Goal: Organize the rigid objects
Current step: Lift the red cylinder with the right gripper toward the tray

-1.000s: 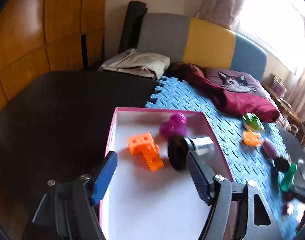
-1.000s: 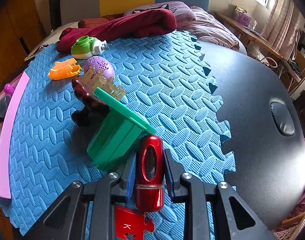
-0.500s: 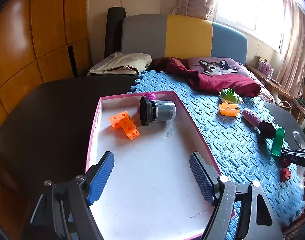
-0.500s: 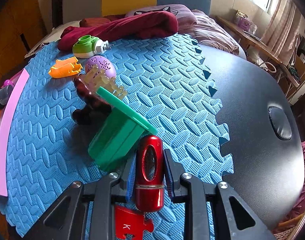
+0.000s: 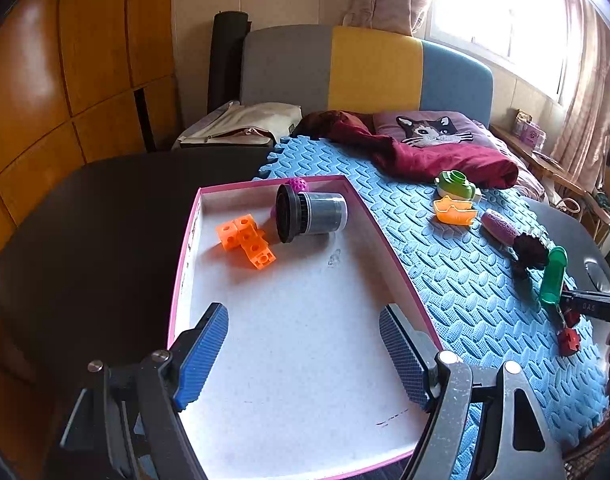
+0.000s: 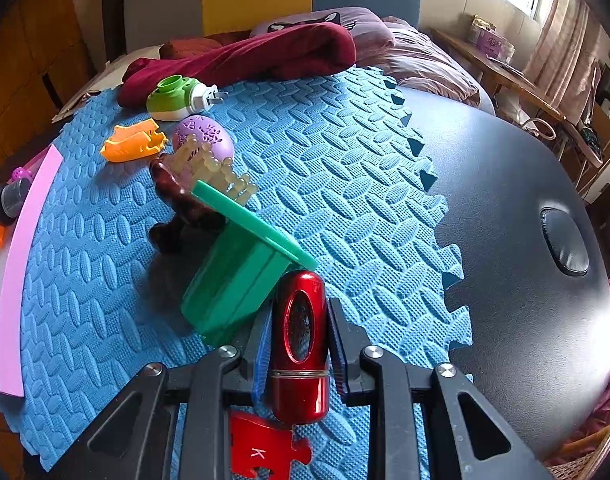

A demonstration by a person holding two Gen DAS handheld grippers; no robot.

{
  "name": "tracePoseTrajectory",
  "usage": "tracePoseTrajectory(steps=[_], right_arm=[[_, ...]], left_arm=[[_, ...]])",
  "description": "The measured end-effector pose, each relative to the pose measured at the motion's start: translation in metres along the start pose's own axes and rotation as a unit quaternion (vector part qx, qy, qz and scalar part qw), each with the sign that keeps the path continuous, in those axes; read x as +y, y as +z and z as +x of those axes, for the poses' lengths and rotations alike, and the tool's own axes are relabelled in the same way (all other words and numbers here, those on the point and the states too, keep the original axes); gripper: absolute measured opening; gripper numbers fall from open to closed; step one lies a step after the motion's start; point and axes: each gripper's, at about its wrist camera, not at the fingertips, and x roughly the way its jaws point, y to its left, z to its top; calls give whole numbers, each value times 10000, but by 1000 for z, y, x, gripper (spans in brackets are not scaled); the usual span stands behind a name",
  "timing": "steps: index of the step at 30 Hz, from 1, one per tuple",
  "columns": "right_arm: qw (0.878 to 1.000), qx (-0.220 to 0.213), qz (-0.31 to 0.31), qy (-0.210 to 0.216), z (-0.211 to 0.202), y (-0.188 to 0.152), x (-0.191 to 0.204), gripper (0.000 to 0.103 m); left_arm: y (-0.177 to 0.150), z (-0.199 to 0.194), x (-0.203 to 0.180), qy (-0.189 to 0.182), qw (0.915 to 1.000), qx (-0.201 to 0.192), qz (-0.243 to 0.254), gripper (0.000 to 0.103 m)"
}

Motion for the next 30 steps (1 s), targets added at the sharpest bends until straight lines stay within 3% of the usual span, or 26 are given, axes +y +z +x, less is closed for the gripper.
tracePoseTrajectory(steps=[5,18,20,22,23,30], right_arm=[[9991,-230,4,368,-10,1,3,25],[9981,-191,243,537,-10,0,-4,25],[9977,-140,311,578,-9,0,-6,25],[9956,187,284,877,1,-2,-2,25],[9963,236,182,801,2,-3,3,25],[9940,181,237,1050,-2,-3,2,25]], left_arm=[[0,-1,4,18,10000,-20,-49,79],[-2,-4,7,43,10000,-27,-68,79],[-2,-4,8,40,10000,-26,-71,79],[-3,-4,8,33,10000,-12,-78,79],[-3,-5,9,25,10000,-9,-87,79],[-2,-5,12,31,9999,-2,-113,79]])
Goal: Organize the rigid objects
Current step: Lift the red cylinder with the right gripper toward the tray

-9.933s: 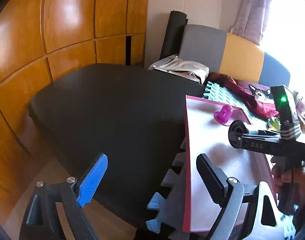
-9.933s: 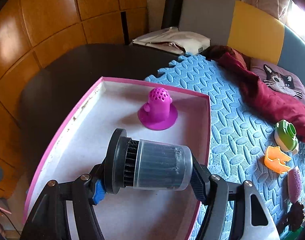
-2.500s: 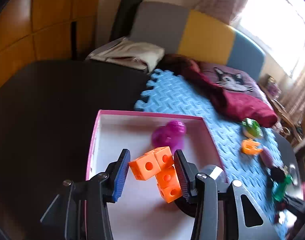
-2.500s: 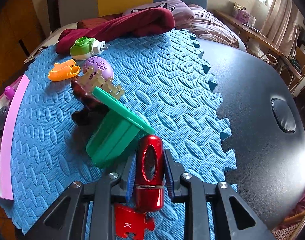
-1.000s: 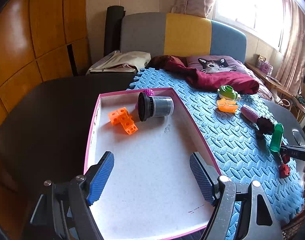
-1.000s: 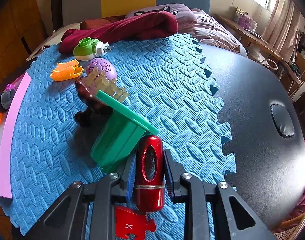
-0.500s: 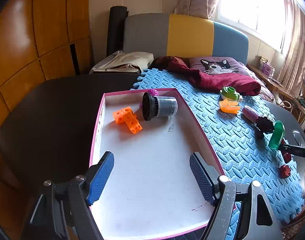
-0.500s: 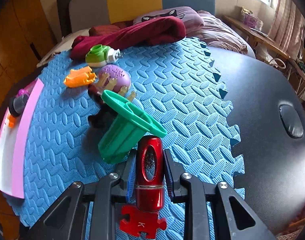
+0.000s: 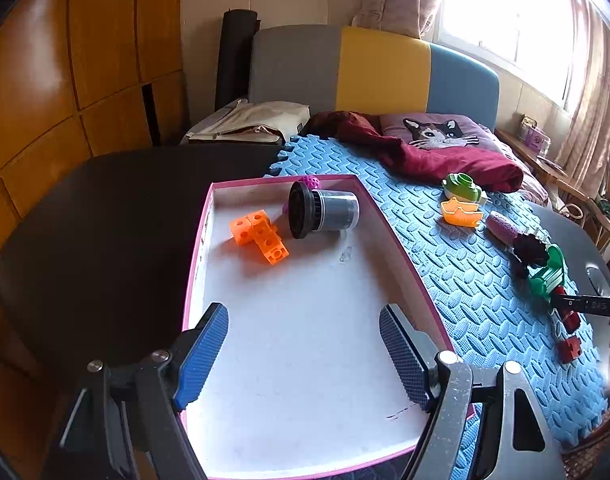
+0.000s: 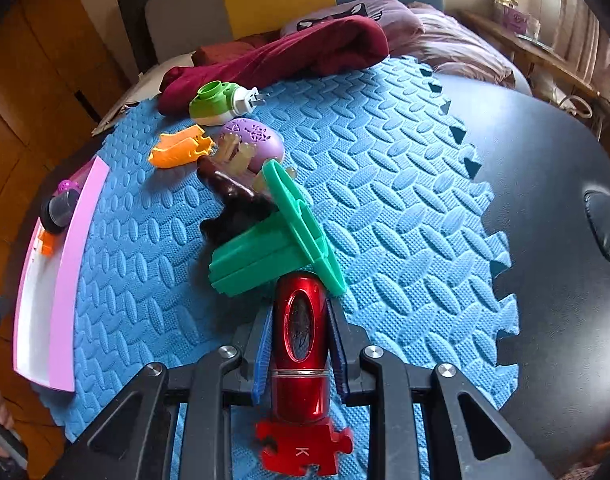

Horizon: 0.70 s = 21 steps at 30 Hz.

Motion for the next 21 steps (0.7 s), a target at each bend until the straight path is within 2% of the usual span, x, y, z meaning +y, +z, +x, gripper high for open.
tracePoseTrajectory(steps=[10,21], right_arm=[[9993,-58,132,352,-9,-6,8,25],[9967,-36,-513,633,-4,-15,68,25]], left_arm=[[2,-4,0,-38,10000,-67,-24,79],[2,-7,13,28,9999,-86,-146,79]])
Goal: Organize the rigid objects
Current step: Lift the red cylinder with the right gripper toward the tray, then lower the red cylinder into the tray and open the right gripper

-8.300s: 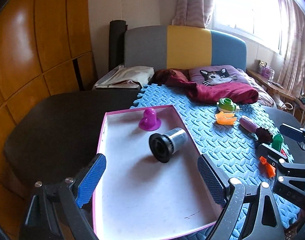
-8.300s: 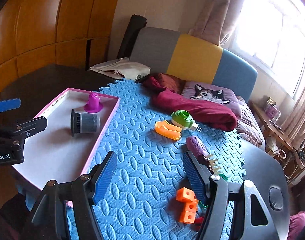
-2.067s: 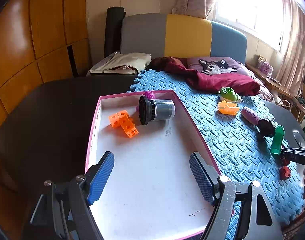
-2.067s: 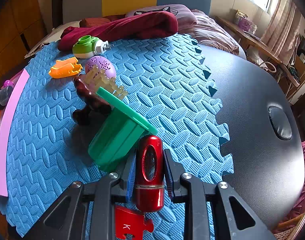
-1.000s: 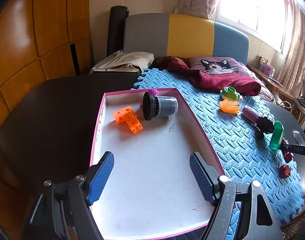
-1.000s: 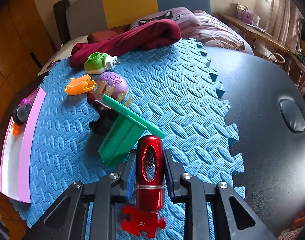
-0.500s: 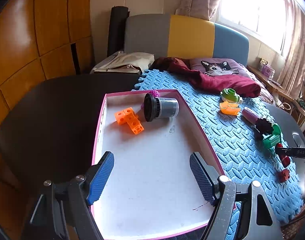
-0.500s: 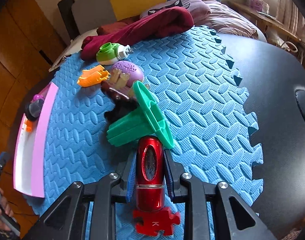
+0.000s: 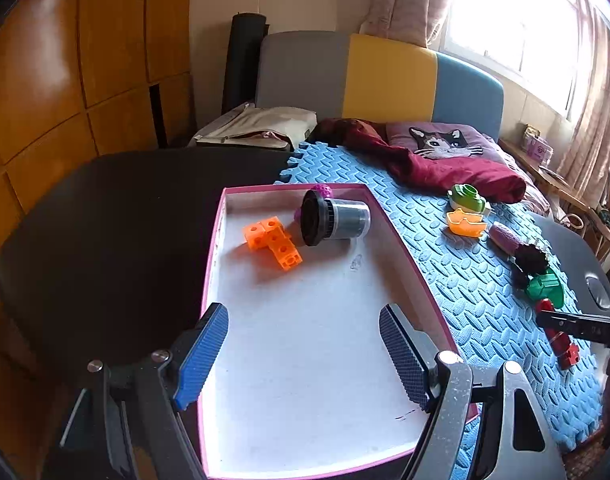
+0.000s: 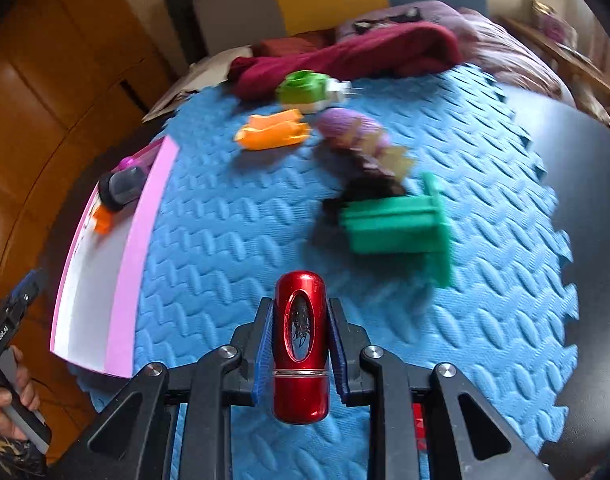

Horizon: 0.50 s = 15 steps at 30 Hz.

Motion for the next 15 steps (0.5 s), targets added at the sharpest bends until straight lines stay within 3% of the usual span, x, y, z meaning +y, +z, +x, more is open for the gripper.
tracePoseTrajectory(steps=[15], right_arm=[[9976,-266,-590,265,15,4,70,25]], left_arm=[[-7,0,23,167,9996,36,-213,79]])
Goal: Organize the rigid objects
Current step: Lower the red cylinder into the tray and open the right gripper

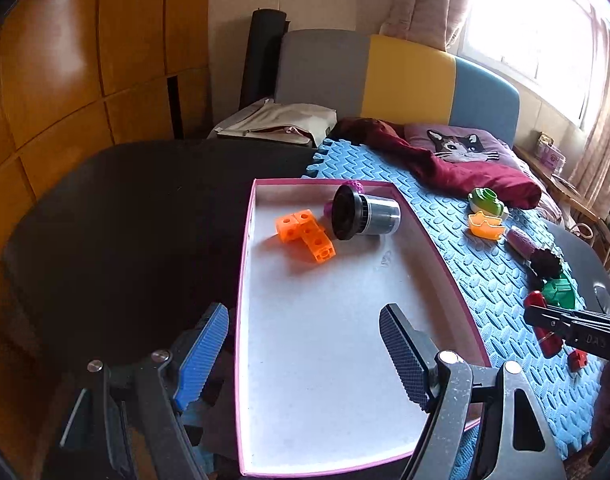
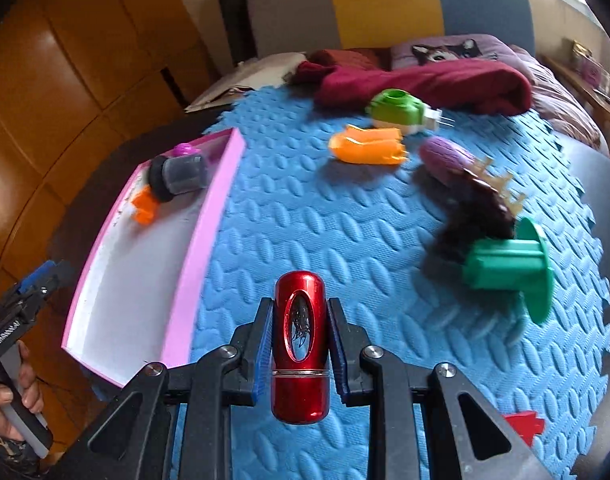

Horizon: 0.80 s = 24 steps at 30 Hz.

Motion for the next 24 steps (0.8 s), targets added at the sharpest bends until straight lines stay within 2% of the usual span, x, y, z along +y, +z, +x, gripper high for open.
tracePoseTrajectory(steps=[15,24], right_arm=[[9957,-113,-747,527,12,27,78,25],[9920,53,-1169,468,48,49,114,25]], left_arm=[[-2,2,8,21,10000,26,-94,79],[-3,5,20,56,9997,49,-235,79]])
